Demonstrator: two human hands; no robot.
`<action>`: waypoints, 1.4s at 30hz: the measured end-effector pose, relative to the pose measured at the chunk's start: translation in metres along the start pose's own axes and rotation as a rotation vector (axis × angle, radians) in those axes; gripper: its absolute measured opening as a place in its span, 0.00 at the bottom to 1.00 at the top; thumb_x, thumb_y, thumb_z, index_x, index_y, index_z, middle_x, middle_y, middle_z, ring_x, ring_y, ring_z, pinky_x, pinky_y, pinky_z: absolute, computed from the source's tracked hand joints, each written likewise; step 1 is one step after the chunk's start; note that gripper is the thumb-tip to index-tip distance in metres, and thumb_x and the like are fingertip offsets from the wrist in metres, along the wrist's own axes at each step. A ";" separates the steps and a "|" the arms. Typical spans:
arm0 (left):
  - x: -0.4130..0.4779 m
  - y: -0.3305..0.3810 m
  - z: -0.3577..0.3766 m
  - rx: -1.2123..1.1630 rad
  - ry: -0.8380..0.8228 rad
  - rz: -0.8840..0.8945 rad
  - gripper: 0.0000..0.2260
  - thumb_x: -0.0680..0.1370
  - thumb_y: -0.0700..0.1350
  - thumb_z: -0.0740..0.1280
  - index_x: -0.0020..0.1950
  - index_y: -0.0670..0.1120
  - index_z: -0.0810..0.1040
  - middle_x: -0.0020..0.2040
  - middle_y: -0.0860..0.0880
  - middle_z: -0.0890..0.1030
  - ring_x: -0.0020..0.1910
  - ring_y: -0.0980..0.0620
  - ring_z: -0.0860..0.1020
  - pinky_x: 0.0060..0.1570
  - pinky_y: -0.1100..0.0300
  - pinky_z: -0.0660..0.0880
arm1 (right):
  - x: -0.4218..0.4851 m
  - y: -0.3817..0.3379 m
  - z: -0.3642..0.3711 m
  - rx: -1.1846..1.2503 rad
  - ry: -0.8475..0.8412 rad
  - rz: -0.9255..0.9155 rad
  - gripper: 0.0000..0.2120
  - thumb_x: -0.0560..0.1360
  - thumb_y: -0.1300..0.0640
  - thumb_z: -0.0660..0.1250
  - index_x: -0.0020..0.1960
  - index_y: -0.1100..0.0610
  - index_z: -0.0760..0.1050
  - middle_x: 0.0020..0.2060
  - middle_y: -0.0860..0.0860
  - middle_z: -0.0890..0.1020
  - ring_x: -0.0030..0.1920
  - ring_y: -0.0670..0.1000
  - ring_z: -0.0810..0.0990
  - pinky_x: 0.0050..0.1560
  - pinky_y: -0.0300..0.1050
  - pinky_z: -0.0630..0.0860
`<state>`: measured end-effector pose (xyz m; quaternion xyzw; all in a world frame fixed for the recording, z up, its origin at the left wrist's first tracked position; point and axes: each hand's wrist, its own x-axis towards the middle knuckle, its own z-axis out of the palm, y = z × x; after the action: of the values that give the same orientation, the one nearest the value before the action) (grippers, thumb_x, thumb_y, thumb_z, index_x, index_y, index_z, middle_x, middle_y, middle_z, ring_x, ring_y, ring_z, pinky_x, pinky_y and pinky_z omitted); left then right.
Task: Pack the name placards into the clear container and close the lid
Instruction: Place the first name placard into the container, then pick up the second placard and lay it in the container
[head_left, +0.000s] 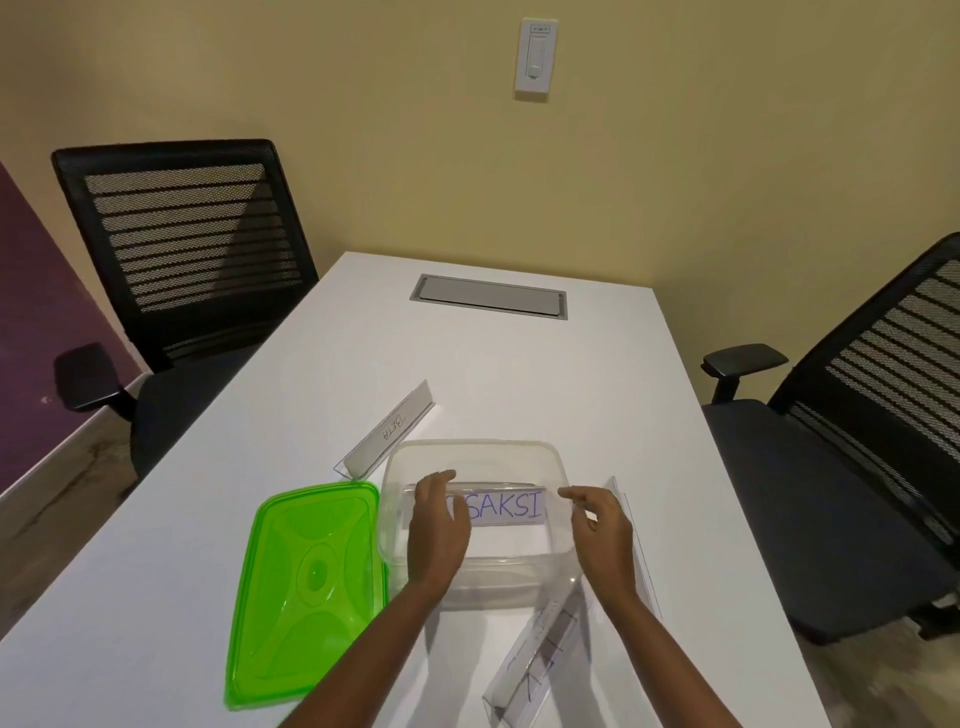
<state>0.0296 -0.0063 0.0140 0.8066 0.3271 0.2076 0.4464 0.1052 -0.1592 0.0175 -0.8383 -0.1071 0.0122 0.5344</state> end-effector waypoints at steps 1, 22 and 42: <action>-0.011 0.000 0.001 0.004 0.010 0.101 0.13 0.78 0.34 0.61 0.61 0.40 0.75 0.63 0.44 0.76 0.60 0.45 0.77 0.55 0.67 0.68 | -0.006 0.003 -0.003 -0.012 0.037 0.004 0.15 0.75 0.73 0.57 0.51 0.62 0.80 0.50 0.55 0.79 0.51 0.54 0.79 0.49 0.39 0.73; -0.108 -0.042 0.027 0.269 -0.708 0.066 0.16 0.82 0.45 0.54 0.53 0.37 0.79 0.55 0.39 0.81 0.56 0.43 0.78 0.52 0.58 0.72 | -0.091 0.043 0.011 0.005 -0.390 0.615 0.07 0.76 0.64 0.60 0.47 0.66 0.76 0.36 0.57 0.81 0.31 0.53 0.81 0.24 0.36 0.74; -0.089 0.038 0.013 -0.299 -0.802 -0.122 0.14 0.81 0.46 0.58 0.65 0.44 0.72 0.56 0.47 0.78 0.47 0.55 0.79 0.40 0.70 0.76 | -0.077 -0.023 -0.057 0.358 -0.188 0.446 0.15 0.79 0.68 0.52 0.61 0.64 0.72 0.54 0.60 0.80 0.49 0.58 0.78 0.40 0.44 0.78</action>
<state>-0.0114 -0.0920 0.0360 0.7290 0.1410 -0.1042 0.6616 0.0340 -0.2158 0.0551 -0.7290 0.0347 0.2254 0.6454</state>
